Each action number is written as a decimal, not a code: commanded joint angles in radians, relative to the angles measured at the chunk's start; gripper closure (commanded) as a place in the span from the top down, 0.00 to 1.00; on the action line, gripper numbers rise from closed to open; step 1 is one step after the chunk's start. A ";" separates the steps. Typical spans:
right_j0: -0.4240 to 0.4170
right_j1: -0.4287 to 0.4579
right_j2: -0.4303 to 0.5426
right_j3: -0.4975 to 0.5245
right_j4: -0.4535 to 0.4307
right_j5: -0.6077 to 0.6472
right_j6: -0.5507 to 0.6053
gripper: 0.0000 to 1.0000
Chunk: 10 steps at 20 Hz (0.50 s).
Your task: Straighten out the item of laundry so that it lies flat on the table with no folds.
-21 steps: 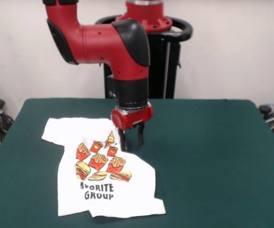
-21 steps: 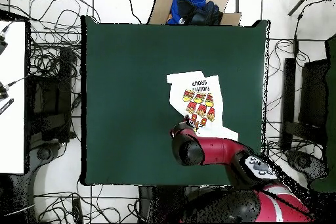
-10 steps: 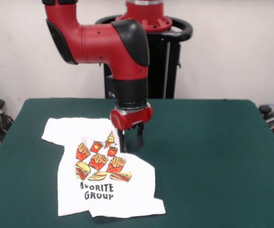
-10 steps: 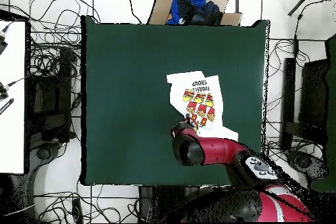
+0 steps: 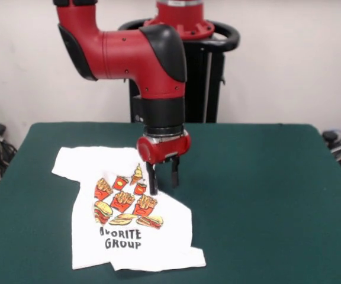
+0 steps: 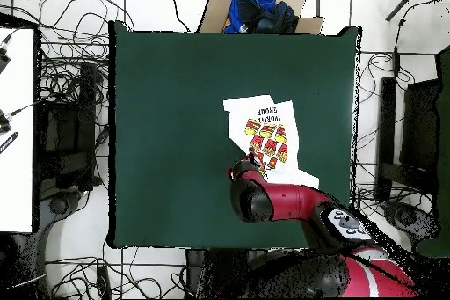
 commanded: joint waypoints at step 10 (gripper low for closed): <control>0.035 0.059 -0.034 -0.141 0.017 0.041 0.167 1.00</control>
